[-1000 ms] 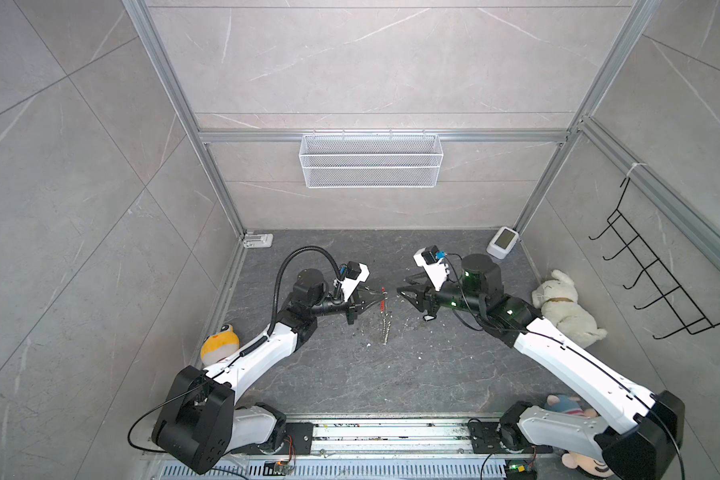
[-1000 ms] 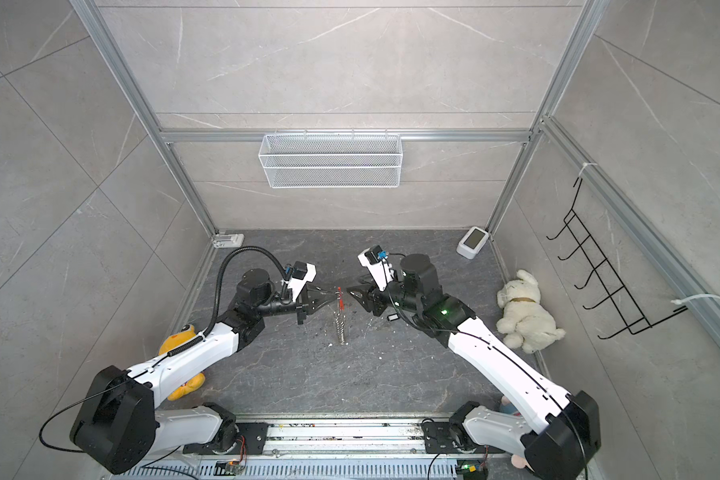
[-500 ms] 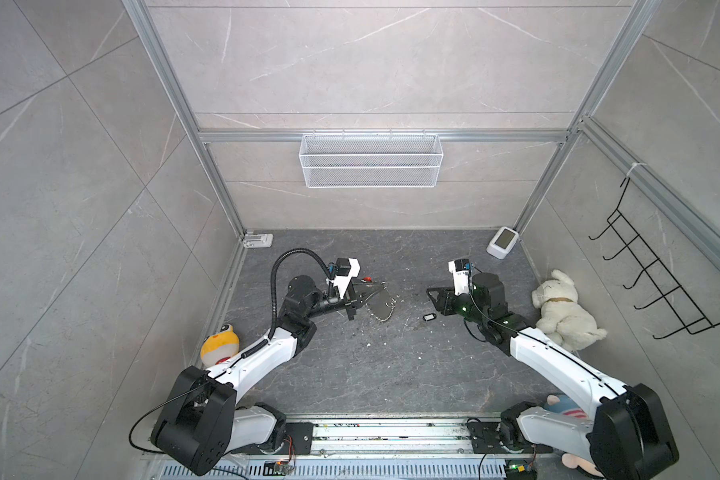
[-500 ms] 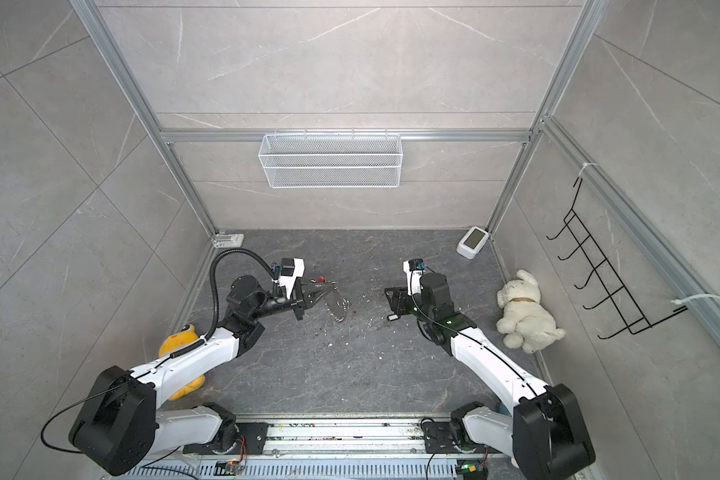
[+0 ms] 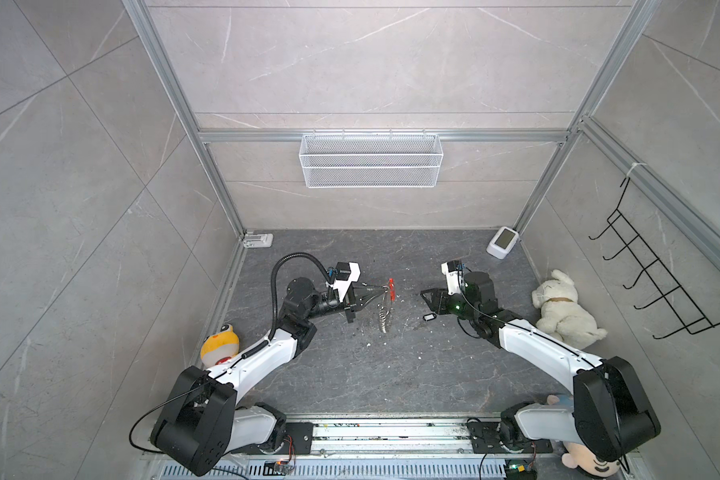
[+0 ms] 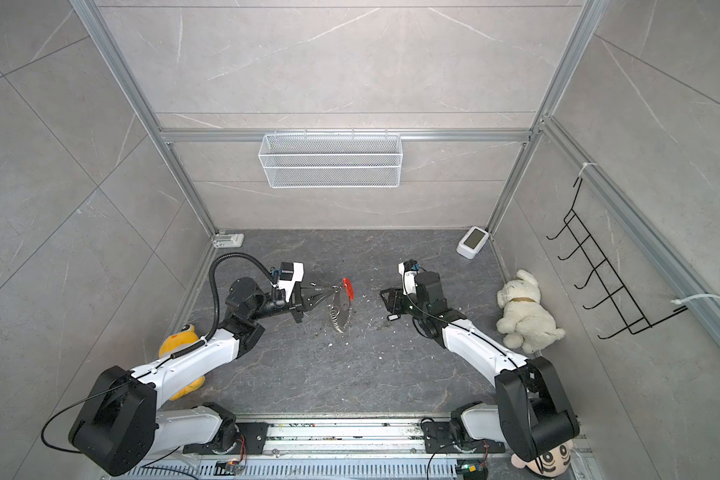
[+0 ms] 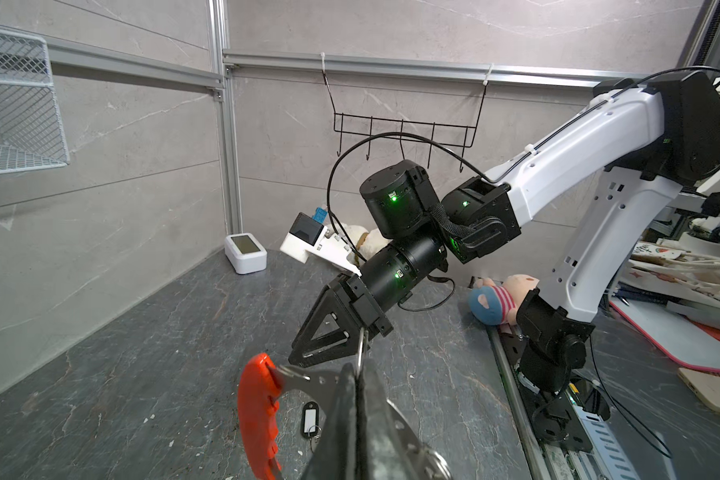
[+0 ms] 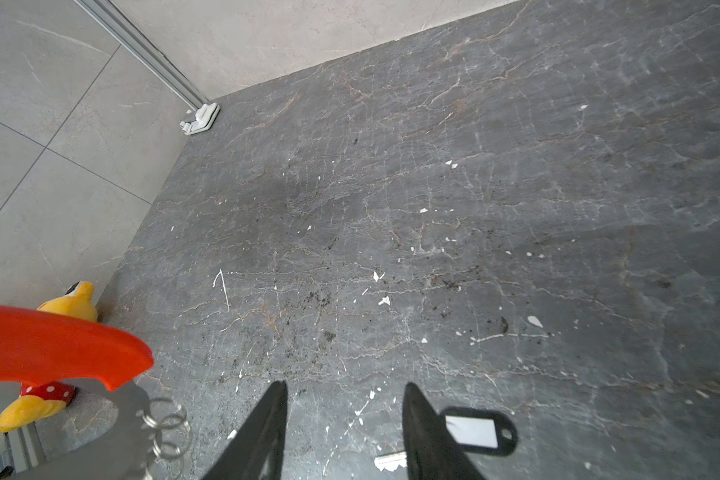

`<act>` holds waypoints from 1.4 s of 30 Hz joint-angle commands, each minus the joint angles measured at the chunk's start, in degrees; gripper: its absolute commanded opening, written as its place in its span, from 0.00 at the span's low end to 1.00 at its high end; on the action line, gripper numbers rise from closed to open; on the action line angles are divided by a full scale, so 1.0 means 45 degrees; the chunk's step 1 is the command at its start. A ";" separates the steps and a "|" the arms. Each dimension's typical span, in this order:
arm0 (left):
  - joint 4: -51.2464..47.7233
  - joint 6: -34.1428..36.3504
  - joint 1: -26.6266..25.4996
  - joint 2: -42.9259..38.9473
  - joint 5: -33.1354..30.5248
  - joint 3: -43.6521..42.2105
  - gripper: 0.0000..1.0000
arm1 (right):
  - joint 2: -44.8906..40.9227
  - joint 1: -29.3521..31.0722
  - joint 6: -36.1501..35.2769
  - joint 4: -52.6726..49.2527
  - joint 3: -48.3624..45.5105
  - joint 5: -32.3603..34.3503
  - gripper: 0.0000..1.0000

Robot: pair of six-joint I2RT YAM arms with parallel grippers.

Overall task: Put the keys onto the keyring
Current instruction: 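Release the keyring with the right gripper and move it over the black-fob key, then lower the right gripper onto the black-tag key and grasp it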

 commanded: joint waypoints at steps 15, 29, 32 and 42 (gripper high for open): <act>-0.2371 0.0960 -0.0431 -0.0109 -0.2916 -0.0075 0.00 | 0.1308 -0.0246 0.0965 -0.4936 0.0950 0.1460 0.45; -0.2234 0.0886 -0.0460 0.0097 -0.2792 -0.0288 0.00 | 0.3391 0.0466 0.0569 -0.4505 0.1815 0.0909 0.30; -0.2292 0.0873 -0.0460 0.0217 -0.2586 -0.0116 0.00 | 0.3756 0.0591 0.0494 -0.4487 0.2003 0.1060 0.29; -0.2371 0.0812 -0.0460 0.0434 -0.2352 0.0093 0.00 | 0.4145 0.0643 0.0419 -0.4448 0.2088 0.1355 0.25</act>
